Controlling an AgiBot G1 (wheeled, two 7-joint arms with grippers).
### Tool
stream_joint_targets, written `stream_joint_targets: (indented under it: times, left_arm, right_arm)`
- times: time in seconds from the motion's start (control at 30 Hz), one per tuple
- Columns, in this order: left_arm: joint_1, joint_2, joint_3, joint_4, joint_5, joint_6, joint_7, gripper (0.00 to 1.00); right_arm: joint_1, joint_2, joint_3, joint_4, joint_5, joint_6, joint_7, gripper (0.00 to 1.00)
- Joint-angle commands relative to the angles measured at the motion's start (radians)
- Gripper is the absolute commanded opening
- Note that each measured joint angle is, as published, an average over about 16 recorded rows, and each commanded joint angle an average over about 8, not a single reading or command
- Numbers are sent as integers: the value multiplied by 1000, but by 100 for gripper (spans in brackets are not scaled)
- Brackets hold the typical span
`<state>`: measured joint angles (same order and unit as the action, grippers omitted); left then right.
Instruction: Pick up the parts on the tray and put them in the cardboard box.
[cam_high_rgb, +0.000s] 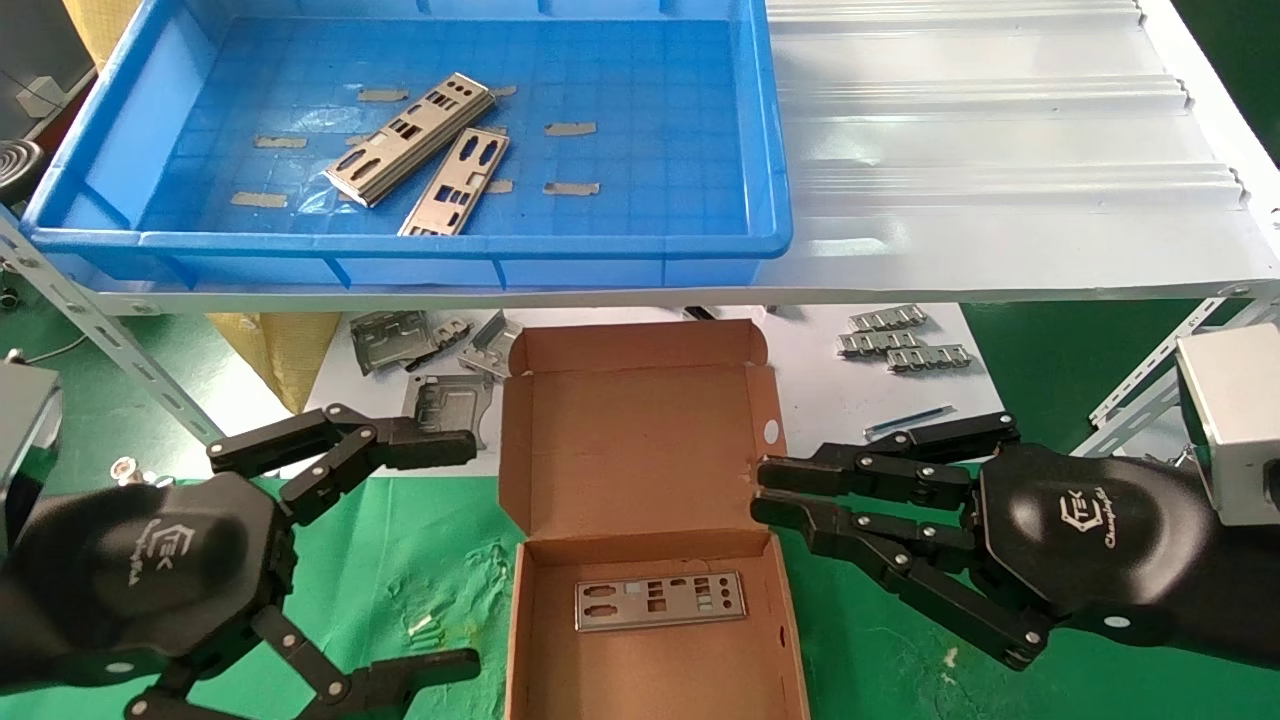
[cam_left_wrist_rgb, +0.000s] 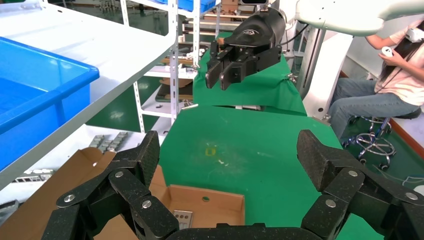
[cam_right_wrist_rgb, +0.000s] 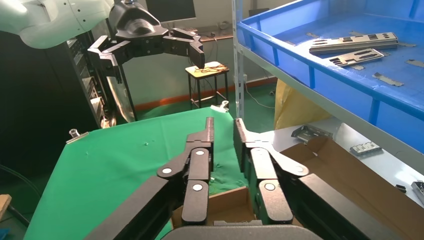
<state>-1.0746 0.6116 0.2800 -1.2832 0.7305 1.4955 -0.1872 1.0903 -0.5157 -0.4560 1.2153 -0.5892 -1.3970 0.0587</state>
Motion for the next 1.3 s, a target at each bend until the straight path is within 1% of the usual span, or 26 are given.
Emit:
stream_joint_targets:
  times: [0.03, 1.27, 1.3]
  left_arm:
    - [0, 0, 0, 0, 0, 0, 0, 100]
    - [0, 0, 0, 0, 0, 0, 0, 100]
    - [0, 0, 0, 0, 0, 0, 0, 100]
  right_arm:
    - [0, 0, 0, 0, 0, 0, 0, 0]
    - [0, 0, 0, 0, 0, 0, 0, 0]
    - [0, 0, 0, 0, 0, 0, 0, 12]
